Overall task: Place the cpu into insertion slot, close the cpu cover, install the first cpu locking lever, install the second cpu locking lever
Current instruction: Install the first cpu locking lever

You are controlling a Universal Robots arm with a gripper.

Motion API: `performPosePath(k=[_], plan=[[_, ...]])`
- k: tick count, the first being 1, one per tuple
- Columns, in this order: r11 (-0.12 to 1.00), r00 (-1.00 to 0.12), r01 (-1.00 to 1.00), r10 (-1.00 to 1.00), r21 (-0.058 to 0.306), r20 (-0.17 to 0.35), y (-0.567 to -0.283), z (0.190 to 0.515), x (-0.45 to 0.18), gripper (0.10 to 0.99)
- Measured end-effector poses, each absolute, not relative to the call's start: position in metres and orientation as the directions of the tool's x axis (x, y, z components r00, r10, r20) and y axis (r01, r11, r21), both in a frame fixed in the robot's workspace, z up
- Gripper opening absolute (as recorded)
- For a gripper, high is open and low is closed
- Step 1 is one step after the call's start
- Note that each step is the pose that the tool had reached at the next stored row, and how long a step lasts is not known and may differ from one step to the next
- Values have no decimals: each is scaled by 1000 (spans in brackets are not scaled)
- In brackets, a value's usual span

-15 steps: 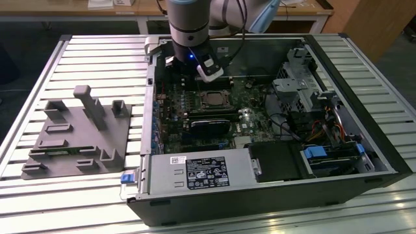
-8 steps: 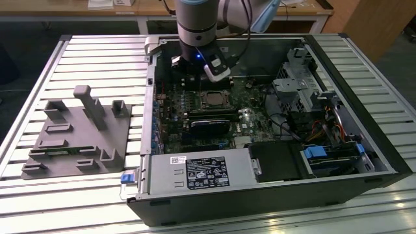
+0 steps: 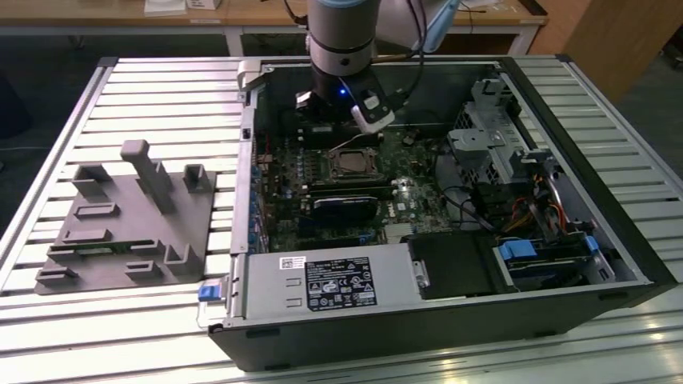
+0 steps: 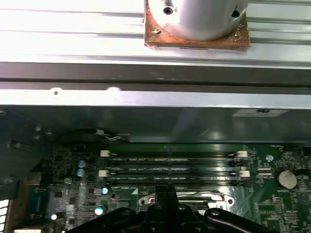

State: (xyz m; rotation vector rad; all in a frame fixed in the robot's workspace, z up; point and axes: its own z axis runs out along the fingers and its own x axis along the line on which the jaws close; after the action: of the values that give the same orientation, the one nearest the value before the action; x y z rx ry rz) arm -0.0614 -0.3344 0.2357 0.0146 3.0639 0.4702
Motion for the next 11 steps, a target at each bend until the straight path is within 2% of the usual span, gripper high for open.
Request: performPosePath(k=[11], plan=[[954,-999,3,16,300,-40,-334,236,-47,106]])
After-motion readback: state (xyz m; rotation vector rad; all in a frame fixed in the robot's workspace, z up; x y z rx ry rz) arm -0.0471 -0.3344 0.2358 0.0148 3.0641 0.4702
